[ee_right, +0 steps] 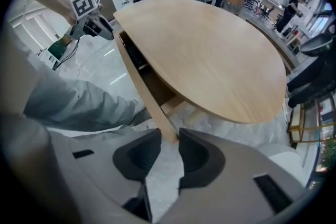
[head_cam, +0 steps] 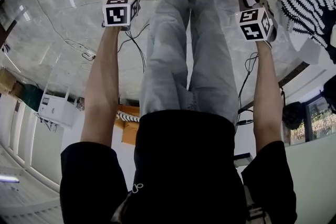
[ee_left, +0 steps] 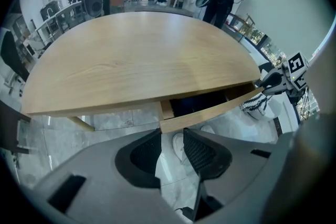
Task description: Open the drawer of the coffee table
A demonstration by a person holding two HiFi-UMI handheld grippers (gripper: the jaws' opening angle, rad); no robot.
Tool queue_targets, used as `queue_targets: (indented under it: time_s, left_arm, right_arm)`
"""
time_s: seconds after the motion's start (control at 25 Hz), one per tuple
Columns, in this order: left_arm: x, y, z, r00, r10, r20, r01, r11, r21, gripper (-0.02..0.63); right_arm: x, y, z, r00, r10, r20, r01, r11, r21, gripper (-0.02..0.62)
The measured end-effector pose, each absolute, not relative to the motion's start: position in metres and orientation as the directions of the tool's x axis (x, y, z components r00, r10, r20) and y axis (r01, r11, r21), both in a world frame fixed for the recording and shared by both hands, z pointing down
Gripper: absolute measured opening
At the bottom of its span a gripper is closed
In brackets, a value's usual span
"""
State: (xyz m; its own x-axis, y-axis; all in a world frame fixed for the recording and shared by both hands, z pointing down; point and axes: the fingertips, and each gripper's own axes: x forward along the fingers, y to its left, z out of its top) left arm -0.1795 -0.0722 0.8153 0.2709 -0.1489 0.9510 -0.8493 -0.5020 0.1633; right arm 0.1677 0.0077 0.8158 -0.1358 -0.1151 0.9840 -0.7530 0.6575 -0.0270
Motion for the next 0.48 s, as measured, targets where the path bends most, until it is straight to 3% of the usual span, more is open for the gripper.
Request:
queue_targets:
  time_s: [0.48]
  left_arm:
    - [-0.197,-0.013,0.813,0.232,-0.041,0.972,-0.835,-0.521,0.177,0.113]
  right_arm:
    - [0.151,0.067,0.815,-0.146,-0.003,0.989,-0.711,0.696,-0.103,0.097]
